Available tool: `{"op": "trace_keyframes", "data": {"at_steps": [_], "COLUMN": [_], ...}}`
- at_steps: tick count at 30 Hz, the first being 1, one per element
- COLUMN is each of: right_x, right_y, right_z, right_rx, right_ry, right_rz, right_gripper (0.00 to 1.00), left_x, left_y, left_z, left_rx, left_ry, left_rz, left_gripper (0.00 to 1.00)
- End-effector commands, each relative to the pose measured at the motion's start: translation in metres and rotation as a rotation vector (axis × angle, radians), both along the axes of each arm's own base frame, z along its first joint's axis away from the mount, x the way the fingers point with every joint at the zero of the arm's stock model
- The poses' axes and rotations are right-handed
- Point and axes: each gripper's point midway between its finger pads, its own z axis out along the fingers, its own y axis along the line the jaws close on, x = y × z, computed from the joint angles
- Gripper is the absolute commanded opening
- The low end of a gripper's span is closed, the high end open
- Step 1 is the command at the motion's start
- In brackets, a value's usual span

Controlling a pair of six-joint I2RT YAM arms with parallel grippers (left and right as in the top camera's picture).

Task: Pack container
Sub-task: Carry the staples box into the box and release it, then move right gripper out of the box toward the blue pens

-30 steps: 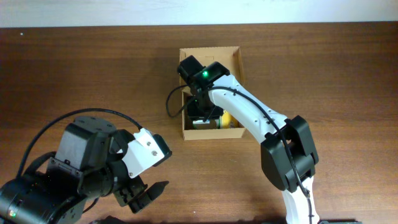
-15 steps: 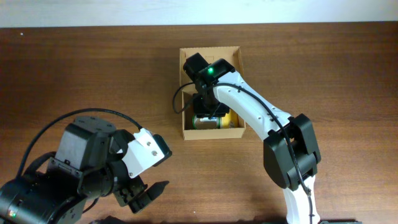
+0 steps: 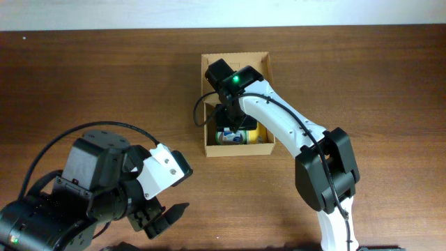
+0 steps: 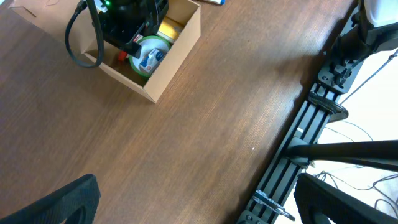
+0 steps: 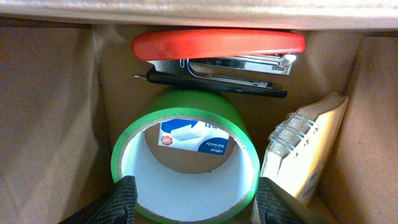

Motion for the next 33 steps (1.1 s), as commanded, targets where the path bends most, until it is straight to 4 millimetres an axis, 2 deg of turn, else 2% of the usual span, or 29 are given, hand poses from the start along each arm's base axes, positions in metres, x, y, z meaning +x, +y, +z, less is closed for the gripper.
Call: {"op": "trace_keyframes", "data": {"at_steps": [1,4,6,11,14,19,22,26,29,33], "right_x": [0.0,-0.006,-0.013,-0.02,-0.035,-0.057,-0.065,-0.063,-0.057,-0.048], "right_y": [-0.004,-0.003,-0.002,-0.006,-0.025,-0.059,-0.097,-0.139,-0.164,-0.188], "right_z": [0.005,0.006,0.018,0.089,0.126,0.17,0.175,0.173,0.173,0.172], "right_rx": [-0.012,0.0,0.025,0.113,0.101,0.046,-0.085,-0.139,-0.158,-0.128], "right_ry": [-0.015,0.015,0.024,-0.103,-0.161,-0.251,-0.247,-0.191,-0.177,-0.168], "right_rz": [-0.01,-0.008,-0.006,0.0,-0.005,0.019,-0.015,-0.058,-0.056,-0.044], "right_gripper": [0.63,0.63,0.62,0.62,0.62,0.63,0.63,0.63,0.63,0.62], "left_x": [-0.001,-0.001,-0.001,-0.001,-0.001,-0.001,-0.001,-0.001,-0.001,-0.001], "left_y": [-0.001,-0.001,-0.001,-0.001,-0.001,-0.001,-0.001,-0.001,-0.001,-0.001], "left_z": [0.001,0.001,0.001,0.001,0.001,0.001,0.001,0.001,0.001,0.001], "left_rx": [-0.014,-0.014,-0.014,-0.014,-0.013,-0.014,-0.014,-0.014,-0.014,-0.014], "left_ry": [0.002,0.002,0.002,0.002,0.002,0.002,0.002,0.002,0.002,0.002], "left_rz": [-0.002,-0.002,-0.002,-0.002,-0.002,-0.002,-0.002,-0.002,-0.001,-0.002], "left_gripper": [1.0,1.0,1.0,1.0,1.0,1.0,0.99,1.0,1.0,1.0]}}
